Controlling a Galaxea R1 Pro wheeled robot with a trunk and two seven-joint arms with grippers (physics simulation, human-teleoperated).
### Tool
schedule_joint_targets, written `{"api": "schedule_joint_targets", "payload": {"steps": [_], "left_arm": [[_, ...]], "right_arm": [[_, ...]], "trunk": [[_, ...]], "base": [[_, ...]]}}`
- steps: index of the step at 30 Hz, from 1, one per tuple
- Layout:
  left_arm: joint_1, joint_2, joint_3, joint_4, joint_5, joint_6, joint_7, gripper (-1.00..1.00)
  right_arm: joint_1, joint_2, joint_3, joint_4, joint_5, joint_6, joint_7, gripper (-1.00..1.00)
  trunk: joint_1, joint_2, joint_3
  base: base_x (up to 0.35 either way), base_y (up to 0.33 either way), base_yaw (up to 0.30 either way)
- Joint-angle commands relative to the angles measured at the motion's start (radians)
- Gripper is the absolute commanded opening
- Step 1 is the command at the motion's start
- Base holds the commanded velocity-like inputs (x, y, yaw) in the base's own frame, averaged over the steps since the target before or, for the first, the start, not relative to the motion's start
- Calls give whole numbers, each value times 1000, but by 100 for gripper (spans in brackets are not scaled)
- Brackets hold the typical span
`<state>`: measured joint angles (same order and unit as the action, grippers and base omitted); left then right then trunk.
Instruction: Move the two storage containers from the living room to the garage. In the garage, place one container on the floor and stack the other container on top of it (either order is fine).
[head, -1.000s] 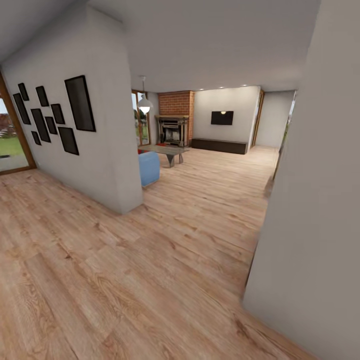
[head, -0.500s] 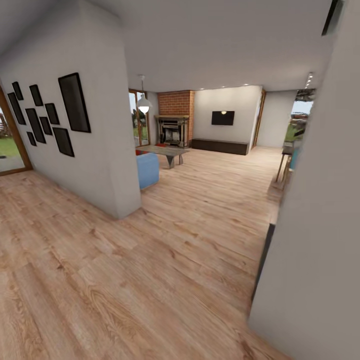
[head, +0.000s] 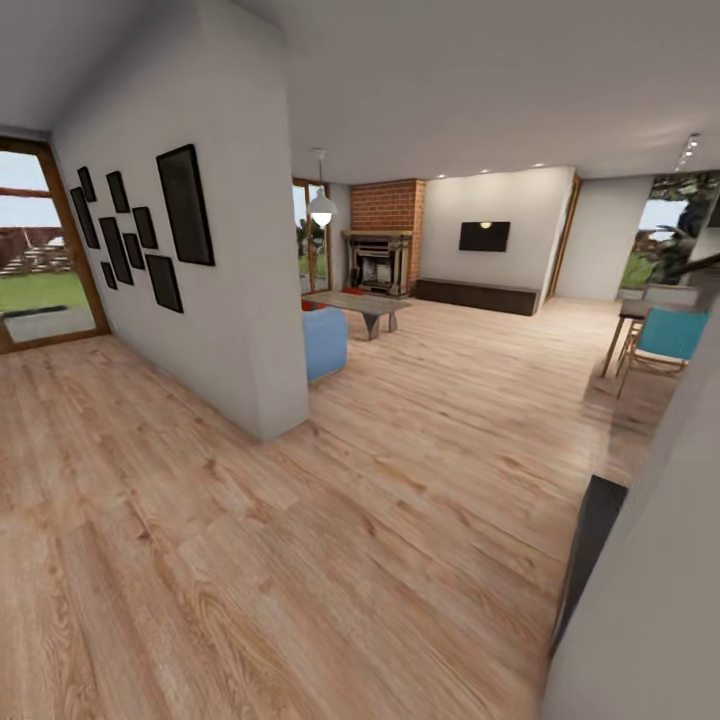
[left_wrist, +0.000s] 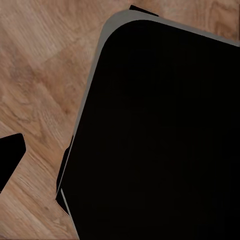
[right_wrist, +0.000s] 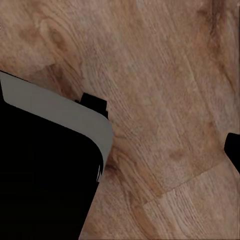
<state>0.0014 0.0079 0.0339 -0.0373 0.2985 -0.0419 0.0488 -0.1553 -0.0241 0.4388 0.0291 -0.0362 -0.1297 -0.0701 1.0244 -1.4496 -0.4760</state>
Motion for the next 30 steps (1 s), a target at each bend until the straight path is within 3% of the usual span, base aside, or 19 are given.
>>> {"api": "schedule_joint_targets", "payload": {"steps": [1, 30], "left_arm": [[0, 0, 3, -1, 2, -1, 1, 100], [0, 0, 3, -1, 4, 2, 1, 100]], "right_arm": [[-1, 1, 6, 3, -4, -6, -2, 100], [-1, -7, 3, 3, -2, -5, 0, 100]], "trunk": [[1, 0, -1], [1, 0, -1]], "base": [[322, 0, 268], [322, 0, 16]]}}
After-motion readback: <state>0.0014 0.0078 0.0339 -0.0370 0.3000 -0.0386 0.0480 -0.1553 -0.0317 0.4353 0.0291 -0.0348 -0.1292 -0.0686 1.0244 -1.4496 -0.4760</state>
